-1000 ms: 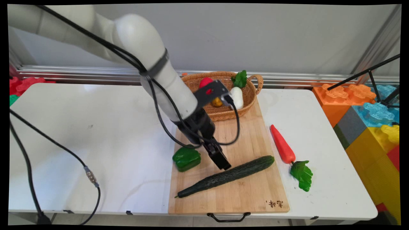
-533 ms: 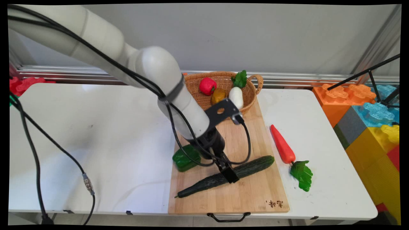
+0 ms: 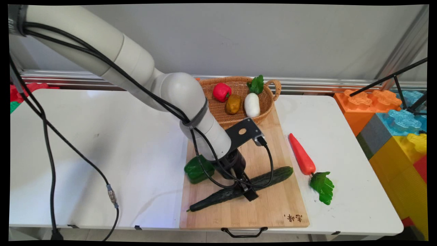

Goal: Pick up the cucumber from the cutting board, then place the picked object in the vegetable basket

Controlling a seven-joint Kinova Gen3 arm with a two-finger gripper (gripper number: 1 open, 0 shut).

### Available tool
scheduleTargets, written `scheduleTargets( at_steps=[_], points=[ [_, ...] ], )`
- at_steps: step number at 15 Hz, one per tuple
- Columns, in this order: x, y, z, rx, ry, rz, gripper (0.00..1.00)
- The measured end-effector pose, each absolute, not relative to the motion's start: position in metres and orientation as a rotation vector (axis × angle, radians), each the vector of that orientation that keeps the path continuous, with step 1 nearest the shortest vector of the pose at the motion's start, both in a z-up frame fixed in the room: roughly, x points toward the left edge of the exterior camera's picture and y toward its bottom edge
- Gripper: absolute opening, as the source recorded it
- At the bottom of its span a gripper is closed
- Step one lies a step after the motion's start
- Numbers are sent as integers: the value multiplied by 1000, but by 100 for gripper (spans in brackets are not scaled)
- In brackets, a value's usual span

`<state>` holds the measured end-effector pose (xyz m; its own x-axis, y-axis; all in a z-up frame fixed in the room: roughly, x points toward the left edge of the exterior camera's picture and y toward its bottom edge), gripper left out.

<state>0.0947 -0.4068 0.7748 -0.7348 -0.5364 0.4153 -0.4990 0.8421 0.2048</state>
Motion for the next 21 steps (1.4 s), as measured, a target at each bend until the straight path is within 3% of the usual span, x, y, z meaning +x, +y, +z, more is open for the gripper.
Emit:
scheduleTargets(
  at_steps=[8, 15, 21],
  points=[
    [104, -408, 797, 742, -2573, -77, 0],
    [119, -409, 889, 748, -2521, -82, 0],
    [135, -468, 960, 717, -2452, 144, 0]
  ],
)
